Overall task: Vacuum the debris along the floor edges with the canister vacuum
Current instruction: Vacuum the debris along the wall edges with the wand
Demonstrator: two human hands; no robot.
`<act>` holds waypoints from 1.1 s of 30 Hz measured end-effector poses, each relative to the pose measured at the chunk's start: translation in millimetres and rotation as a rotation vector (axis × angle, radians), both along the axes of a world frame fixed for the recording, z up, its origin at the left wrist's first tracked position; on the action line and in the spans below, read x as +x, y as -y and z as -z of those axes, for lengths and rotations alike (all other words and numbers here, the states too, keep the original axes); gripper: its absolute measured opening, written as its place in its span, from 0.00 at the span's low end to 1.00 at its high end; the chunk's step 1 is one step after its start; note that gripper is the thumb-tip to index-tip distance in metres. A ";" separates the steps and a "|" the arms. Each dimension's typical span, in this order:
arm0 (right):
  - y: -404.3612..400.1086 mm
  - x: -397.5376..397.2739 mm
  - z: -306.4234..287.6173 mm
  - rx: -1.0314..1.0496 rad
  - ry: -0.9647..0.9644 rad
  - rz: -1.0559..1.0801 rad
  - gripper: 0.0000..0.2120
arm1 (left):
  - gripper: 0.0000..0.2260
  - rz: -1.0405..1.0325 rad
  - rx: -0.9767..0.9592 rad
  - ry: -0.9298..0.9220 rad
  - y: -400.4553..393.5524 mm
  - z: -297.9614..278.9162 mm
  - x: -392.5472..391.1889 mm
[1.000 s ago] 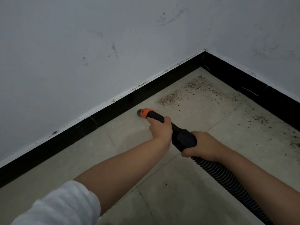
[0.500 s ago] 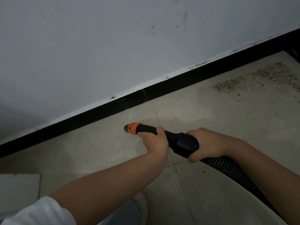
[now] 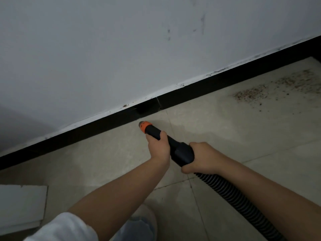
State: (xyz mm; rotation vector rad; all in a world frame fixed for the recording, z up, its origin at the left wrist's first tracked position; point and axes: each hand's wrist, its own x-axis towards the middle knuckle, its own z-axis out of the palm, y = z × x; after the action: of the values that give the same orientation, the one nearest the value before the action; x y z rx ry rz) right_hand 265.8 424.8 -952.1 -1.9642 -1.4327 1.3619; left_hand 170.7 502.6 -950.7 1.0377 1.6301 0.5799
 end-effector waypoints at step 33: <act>176.7 113.7 -53.3 -0.223 0.215 0.707 0.15 | 0.27 0.683 -0.195 0.196 133.5 -9.2 187.4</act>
State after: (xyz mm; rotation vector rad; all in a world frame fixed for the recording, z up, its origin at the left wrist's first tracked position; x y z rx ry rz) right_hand 379.5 248.1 -898.7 -2.4778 -0.5469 1.0256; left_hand 358.1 369.0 -941.5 1.2549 1.0415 0.0575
